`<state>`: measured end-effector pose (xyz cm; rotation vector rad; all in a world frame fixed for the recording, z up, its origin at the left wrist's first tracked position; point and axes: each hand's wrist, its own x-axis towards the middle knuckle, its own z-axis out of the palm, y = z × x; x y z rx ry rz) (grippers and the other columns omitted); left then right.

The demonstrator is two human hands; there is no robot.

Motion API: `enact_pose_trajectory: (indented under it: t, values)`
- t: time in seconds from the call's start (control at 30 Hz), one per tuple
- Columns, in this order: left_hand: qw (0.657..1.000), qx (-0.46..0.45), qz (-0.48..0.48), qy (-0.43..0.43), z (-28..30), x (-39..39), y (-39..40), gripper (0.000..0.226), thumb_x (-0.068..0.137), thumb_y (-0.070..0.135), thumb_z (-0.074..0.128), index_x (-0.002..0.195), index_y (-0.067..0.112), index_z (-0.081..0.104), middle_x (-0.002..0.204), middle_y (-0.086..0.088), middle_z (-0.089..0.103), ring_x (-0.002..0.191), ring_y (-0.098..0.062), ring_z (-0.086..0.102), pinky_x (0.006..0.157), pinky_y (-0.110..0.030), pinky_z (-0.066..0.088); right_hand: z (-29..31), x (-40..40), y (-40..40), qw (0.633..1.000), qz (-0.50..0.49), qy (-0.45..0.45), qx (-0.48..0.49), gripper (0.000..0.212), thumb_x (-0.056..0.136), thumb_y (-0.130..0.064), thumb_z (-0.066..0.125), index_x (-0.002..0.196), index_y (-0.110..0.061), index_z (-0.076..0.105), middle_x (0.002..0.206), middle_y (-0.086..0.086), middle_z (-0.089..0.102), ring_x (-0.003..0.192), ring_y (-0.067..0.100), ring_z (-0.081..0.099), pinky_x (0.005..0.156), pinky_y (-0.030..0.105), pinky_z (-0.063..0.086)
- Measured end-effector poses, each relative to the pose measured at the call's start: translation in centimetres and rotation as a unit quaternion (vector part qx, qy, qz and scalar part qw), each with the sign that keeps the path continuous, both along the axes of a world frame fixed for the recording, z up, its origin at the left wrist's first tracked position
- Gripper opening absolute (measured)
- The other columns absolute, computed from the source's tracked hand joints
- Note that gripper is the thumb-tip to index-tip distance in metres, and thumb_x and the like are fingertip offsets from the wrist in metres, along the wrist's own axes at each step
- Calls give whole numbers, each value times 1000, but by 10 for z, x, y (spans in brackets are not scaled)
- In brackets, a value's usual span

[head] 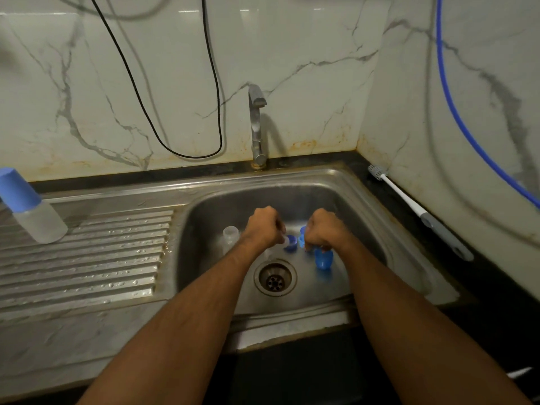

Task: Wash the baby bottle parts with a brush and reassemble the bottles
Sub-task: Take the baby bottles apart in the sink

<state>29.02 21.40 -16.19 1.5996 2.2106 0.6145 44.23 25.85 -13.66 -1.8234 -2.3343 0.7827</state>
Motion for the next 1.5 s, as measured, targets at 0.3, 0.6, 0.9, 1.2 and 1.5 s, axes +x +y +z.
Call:
enact_pose_trajectory:
  t: [0.3,0.6,0.9,1.2,1.5]
  values:
    - [992,-103,-58,40,-29,20,35,24,72,6,87,94,13,79,96,-9,75,85,-22,72,80,-33,59,-15,6,-6,981,133,-139,0,48,64,-22,95,97,-15,61,96,6,66,92,24,71,83,36,61]
    - [988,-140,-59,15,-57,22,42,25,76,-1,82,100,5,77,97,-9,74,76,-17,66,66,-23,50,-32,0,-1,968,177,-148,-98,57,75,-2,86,122,-4,56,106,16,69,73,23,67,86,39,61]
    - [989,-132,-71,12,-66,27,42,22,75,2,79,96,9,75,99,-8,75,74,-12,60,67,-21,44,-49,-1,0,981,164,-108,-2,31,92,1,60,122,-3,60,118,13,64,99,25,61,77,29,43]
    - [991,-113,-69,-12,-76,20,42,32,77,3,82,107,10,76,110,-3,71,100,-16,67,80,-18,47,-48,3,7,980,141,-132,50,29,87,2,68,114,-3,59,111,11,61,110,27,62,79,29,44]
    - [992,-101,-75,-28,-69,20,43,25,77,2,82,101,7,76,105,-11,74,92,-20,71,82,-28,57,-34,6,9,978,146,-117,91,18,92,-3,65,109,-4,61,117,13,64,109,26,63,79,26,43]
